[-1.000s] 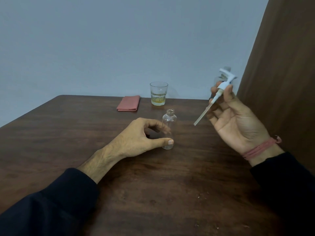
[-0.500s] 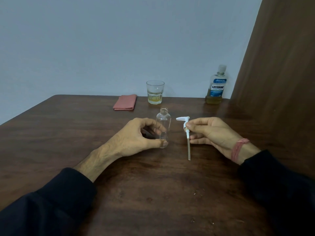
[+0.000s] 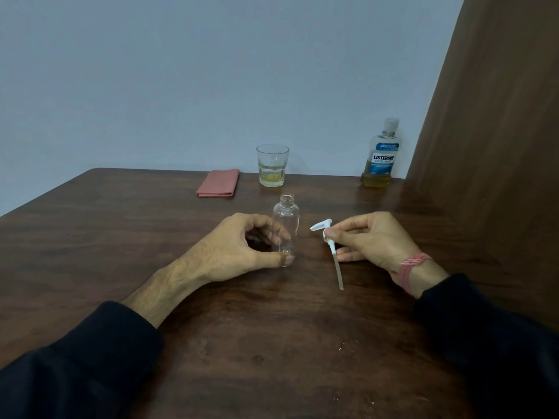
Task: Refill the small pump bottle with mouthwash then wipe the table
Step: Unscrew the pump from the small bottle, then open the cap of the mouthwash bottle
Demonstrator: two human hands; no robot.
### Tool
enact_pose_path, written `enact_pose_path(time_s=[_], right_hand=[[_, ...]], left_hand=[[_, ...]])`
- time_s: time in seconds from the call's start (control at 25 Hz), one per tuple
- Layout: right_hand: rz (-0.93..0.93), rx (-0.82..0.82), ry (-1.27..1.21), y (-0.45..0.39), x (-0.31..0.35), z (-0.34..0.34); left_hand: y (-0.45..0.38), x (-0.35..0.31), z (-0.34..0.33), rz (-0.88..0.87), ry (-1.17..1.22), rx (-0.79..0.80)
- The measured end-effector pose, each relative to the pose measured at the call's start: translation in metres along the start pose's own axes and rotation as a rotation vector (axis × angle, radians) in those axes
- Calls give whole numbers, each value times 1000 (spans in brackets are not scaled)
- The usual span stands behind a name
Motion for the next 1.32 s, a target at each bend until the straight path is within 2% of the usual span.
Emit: enact_pose_path(time_s=[0.32,0.44,0.48,0.56,0.6,0.64,0.68,0.84,0.96,1.12,1.32], right_hand=[[-29,-5,54,4,4,2],[-2,-40,70,6,8,5],[36,-53,71,7,10,8],[152,-101,69,6,18,16],[195,-134,60,4,25,21],[225,-165,32,0,32,26],[249,-187,-12,-6,41,34],[317,-295,-83,-42,78,69],[280,-397,-75,-81,90,93],[187,-449,-5,-127,86,117],[73,-360,42,-175,68,128]], left_hand=[[2,1,1,13,14,26],[1,5,6,-7,143,63],[0,2,10,-21,267,6],[-10,-13,26,9,526,-242],[-21,-25,36,18,538,-342],[-37,-43,46,3,451,-390],[-59,-64,53,-22,330,-382],[-164,-130,36,-75,-143,-45],[-237,-132,-5,-33,-386,210],[-307,-112,-49,68,-461,302],[-345,-97,-83,64,-492,293]])
Point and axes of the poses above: each hand's wrist, its own y-axis away from the middle knuckle, its own z-axis out of the back of the hand, x = y × z, the point moved 6 cm from there along -y, towards the middle knuckle, and after that the axes turned 10 degrees about -z, right-handed, at the moved point
